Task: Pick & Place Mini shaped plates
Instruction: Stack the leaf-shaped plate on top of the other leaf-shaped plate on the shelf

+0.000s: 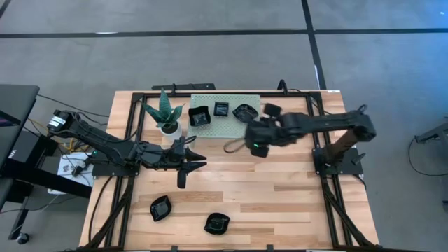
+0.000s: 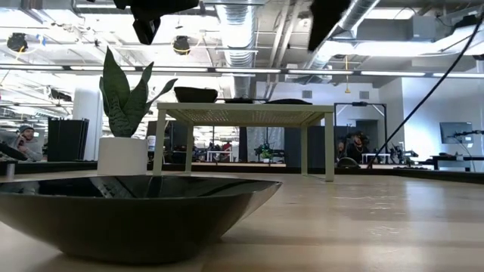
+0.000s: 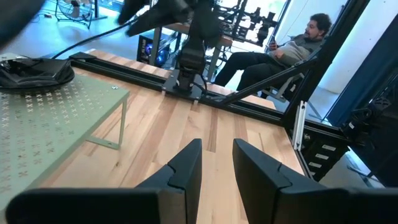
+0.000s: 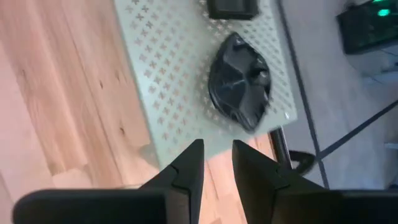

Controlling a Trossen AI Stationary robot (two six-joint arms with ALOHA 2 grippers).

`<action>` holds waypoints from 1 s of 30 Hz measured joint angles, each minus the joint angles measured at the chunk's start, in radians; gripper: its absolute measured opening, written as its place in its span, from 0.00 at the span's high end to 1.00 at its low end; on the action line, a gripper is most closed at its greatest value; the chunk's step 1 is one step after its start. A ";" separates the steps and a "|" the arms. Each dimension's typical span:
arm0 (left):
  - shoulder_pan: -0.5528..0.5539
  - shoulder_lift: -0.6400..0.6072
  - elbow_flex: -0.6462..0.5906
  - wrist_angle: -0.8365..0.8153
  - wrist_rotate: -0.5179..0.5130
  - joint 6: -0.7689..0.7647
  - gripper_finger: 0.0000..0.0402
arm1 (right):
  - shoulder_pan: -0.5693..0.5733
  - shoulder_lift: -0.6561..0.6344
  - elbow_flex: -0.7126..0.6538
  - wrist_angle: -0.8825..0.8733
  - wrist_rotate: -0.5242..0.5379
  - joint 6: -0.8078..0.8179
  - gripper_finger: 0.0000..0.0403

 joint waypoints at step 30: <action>-0.033 0.245 0.108 0.247 0.171 -0.123 0.82 | 0.087 -0.505 -0.995 1.159 -0.707 -0.328 0.80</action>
